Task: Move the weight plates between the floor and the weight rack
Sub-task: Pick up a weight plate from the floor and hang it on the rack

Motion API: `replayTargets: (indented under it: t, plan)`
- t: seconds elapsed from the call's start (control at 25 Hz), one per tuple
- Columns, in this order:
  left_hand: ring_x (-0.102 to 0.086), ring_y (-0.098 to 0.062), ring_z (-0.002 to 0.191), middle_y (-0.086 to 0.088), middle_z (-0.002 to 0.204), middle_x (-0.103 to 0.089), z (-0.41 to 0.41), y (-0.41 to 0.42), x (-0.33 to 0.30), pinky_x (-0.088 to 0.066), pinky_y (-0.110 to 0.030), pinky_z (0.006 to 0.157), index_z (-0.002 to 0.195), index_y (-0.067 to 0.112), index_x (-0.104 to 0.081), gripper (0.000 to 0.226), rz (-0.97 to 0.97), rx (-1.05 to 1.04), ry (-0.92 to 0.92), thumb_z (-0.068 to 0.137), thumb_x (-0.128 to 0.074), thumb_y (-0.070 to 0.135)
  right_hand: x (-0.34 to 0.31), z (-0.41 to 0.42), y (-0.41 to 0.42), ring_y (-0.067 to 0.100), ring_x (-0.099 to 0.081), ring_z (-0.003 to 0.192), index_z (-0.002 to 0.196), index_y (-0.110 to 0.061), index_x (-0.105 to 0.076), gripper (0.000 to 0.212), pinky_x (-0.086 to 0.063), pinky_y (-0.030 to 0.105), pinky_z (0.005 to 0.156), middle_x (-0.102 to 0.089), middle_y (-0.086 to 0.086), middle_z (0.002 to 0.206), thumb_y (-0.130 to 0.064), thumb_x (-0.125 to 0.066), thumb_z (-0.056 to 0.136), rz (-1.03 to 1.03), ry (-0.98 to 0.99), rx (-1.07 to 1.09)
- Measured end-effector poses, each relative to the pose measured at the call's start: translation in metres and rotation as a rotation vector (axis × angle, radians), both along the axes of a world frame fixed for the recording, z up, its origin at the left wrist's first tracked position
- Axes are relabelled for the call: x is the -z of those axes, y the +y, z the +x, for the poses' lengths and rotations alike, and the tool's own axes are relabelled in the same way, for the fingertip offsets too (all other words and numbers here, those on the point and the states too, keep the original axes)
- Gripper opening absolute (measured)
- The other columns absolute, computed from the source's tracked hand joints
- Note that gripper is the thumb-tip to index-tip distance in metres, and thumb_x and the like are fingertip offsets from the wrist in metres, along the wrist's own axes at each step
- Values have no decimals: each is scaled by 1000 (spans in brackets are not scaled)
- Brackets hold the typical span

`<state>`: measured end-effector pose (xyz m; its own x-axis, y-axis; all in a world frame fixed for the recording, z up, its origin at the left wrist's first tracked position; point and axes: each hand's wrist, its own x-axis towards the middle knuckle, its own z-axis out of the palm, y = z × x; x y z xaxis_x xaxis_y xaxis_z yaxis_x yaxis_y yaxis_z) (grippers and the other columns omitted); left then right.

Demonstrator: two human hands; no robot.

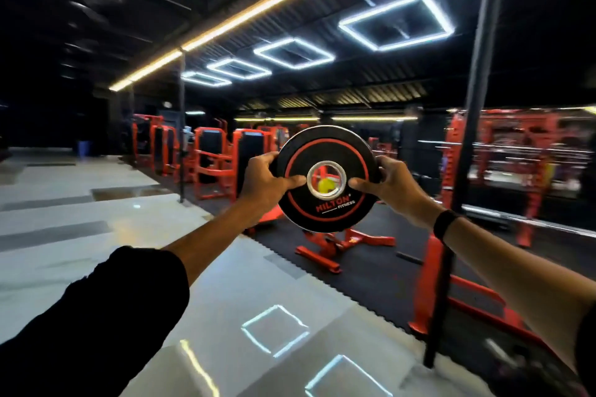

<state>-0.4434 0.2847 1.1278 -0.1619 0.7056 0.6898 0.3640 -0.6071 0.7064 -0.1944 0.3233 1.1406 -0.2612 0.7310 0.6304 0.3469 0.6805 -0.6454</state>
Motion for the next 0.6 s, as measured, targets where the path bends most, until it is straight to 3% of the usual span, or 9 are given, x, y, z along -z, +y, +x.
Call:
replayTargets:
  t: [0.16, 0.28, 0.4, 0.48, 0.6]
  plan:
    - [-66, -17, 79, -4, 93, -71, 110, 22, 27, -58, -31, 78, 104, 1, -71, 43, -26, 181, -26, 64, -88, 3, 22, 114, -37, 20, -70, 92, 112, -5, -62, 46, -60, 41, 85, -73, 10, 105, -20, -84, 75, -50, -22, 245]
    - [-66, -11, 73, 3, 85, -71, 213, 30, 50, -59, -30, 76, 96, 13, -71, 43, -91, 386, -14, 59, -92, 10, 41, 214, -78, 19, -69, 90, 107, -7, -64, 47, -59, 45, 85, -73, 12, 102, -26, -87, 71, -68, -28, 453]
    - [-72, -18, 79, 1, 87, -75, 320, 20, 61, -60, -39, 79, 87, 24, -71, 39, -157, 579, -12, 55, -92, 15, 52, 309, -125, 4, -66, 79, 93, -20, -65, 30, -58, 34, 75, -72, 0, 89, -20, -86, 72, -54, -39, 607]
    - [-74, -22, 84, 0, 89, -77, 389, 14, 65, -61, -44, 82, 86, 28, -73, 42, -176, 677, -28, 50, -92, 20, 60, 367, -153, -3, -68, 78, 94, -21, -67, 31, -55, 26, 72, -71, -8, 88, -26, -87, 71, -51, -43, 659]
    - [-74, -19, 83, 2, 87, -78, 487, 9, 74, -60, -46, 82, 87, 27, -75, 42, -165, 782, -16, 50, -93, 21, 70, 454, -183, 20, -72, 94, 106, -10, -67, 62, -60, 39, 78, -74, 4, 99, -50, -87, 63, -57, -37, 762]
